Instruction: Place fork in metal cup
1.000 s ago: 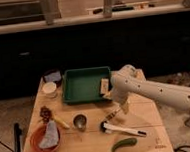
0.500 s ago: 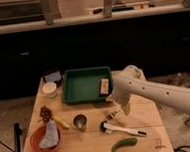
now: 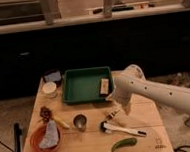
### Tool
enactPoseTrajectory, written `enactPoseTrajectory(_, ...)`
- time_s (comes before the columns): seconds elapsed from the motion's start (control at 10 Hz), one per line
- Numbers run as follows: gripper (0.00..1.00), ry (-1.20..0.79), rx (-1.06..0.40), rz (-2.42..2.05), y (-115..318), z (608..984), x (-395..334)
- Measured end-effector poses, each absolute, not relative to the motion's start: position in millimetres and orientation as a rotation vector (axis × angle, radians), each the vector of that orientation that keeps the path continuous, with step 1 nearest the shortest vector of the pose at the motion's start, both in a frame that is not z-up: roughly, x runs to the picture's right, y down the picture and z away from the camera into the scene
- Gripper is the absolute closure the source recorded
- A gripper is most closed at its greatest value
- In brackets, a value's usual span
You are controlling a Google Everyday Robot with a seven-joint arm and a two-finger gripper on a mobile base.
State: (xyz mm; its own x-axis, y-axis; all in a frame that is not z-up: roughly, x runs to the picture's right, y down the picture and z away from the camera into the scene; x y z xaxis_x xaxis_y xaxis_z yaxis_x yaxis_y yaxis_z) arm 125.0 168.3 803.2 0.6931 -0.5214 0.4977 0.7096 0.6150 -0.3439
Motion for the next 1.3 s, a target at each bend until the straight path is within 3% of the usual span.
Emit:
enactPoseTrajectory(1.0, 0.22, -0.355, -0.638, -0.693, 197.5, 854.4, 132.7)
enactPoseTrajectory(1.1, 0.27, -0.355, -0.639, -0.687, 198.0, 856.5, 132.9)
enactPoseTrajectory(1.3, 0.49, -0.35, -0.645, -0.678, 200.9, 864.7, 135.6)
